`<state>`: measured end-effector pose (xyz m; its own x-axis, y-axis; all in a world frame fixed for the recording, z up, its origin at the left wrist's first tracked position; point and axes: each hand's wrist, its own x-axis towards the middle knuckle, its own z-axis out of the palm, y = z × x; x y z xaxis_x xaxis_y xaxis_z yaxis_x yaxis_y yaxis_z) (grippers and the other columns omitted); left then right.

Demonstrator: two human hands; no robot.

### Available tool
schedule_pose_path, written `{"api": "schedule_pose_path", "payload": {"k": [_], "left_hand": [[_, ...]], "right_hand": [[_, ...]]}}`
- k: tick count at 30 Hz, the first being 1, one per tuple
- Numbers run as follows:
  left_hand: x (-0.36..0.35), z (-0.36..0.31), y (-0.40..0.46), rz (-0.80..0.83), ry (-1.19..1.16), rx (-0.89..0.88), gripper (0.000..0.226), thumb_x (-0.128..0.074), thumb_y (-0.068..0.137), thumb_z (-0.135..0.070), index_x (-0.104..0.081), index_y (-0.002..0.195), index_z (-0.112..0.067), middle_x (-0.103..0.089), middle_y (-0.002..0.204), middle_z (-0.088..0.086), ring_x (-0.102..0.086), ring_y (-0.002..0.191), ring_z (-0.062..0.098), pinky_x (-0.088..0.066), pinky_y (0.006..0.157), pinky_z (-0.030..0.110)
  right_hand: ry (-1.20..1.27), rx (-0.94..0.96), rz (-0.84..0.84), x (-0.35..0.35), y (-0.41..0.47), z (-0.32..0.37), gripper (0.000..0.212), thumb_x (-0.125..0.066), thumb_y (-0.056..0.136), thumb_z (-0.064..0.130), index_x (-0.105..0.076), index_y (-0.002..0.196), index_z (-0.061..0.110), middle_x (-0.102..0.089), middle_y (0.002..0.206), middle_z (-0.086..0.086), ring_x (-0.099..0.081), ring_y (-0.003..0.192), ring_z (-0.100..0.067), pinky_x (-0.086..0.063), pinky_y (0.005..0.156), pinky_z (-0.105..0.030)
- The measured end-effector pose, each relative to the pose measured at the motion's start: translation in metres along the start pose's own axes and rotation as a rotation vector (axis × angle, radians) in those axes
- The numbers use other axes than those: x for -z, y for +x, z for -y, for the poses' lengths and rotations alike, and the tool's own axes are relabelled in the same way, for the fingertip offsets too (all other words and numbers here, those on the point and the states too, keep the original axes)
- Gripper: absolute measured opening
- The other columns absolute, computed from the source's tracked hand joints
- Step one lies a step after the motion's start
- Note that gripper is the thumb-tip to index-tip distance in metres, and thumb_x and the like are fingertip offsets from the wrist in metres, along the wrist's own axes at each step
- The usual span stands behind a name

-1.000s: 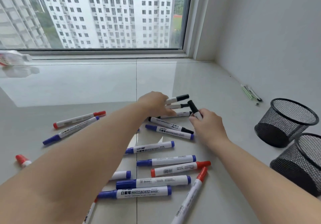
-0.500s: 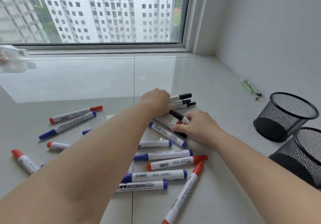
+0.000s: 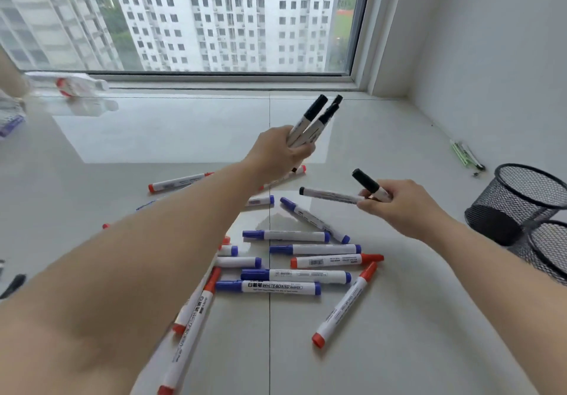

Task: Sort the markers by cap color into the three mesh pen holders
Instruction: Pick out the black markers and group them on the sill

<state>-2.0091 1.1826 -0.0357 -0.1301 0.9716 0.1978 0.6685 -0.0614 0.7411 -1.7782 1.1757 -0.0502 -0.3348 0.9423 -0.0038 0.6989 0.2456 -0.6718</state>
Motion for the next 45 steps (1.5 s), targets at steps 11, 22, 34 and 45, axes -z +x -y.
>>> {"api": "schedule_pose_path", "payload": {"k": [11, 22, 34, 45], "left_hand": [[0.130, 0.026, -0.141, -0.305, -0.079, 0.170, 0.014, -0.057, 0.089, -0.032, -0.053, 0.086, -0.019, -0.054, 0.071, -0.001, -0.050, 0.062, 0.015, -0.042, 0.055, 0.026], [0.201, 0.085, -0.295, -0.445, -0.034, 0.559, 0.014, -0.048, 0.091, -0.029, -0.047, 0.098, -0.017, -0.059, 0.080, 0.003, -0.057, 0.064, 0.011, -0.038, 0.049, 0.026], [0.243, 0.135, -0.361, -0.376, 0.254, 0.785, 0.029, -0.046, 0.090, -0.027, -0.041, 0.113, -0.011, -0.055, 0.098, 0.008, -0.053, 0.081, 0.026, -0.041, 0.063, 0.032], [0.244, 0.163, -0.360, -0.291, 0.405, 0.860, 0.045, -0.045, 0.087, -0.016, -0.032, 0.130, -0.007, -0.045, 0.127, 0.018, -0.044, 0.115, 0.035, -0.037, 0.088, 0.037]], "right_hand": [[0.712, -0.074, -0.008, -0.014, -0.070, 0.082, 0.004, -0.072, 0.078, 0.016, -0.069, 0.079, 0.018, -0.063, 0.062, 0.013, -0.054, 0.059, -0.003, -0.035, 0.053, -0.023], [0.801, -0.145, 0.119, -0.122, -0.134, 0.188, 0.025, -0.055, 0.090, 0.038, -0.062, 0.079, 0.017, -0.060, 0.079, -0.002, -0.057, 0.086, -0.022, -0.045, 0.087, -0.043], [0.581, -0.236, 0.340, -0.243, -0.146, 0.271, 0.032, -0.045, 0.086, 0.000, -0.041, 0.117, 0.005, -0.047, 0.086, -0.009, -0.048, 0.071, -0.019, -0.045, 0.061, -0.031], [0.046, -0.174, 0.192, -0.286, -0.133, 0.283, 0.070, -0.043, 0.088, 0.003, -0.005, 0.147, 0.012, -0.005, 0.151, -0.016, -0.024, 0.133, -0.036, -0.032, 0.104, -0.044]]}}
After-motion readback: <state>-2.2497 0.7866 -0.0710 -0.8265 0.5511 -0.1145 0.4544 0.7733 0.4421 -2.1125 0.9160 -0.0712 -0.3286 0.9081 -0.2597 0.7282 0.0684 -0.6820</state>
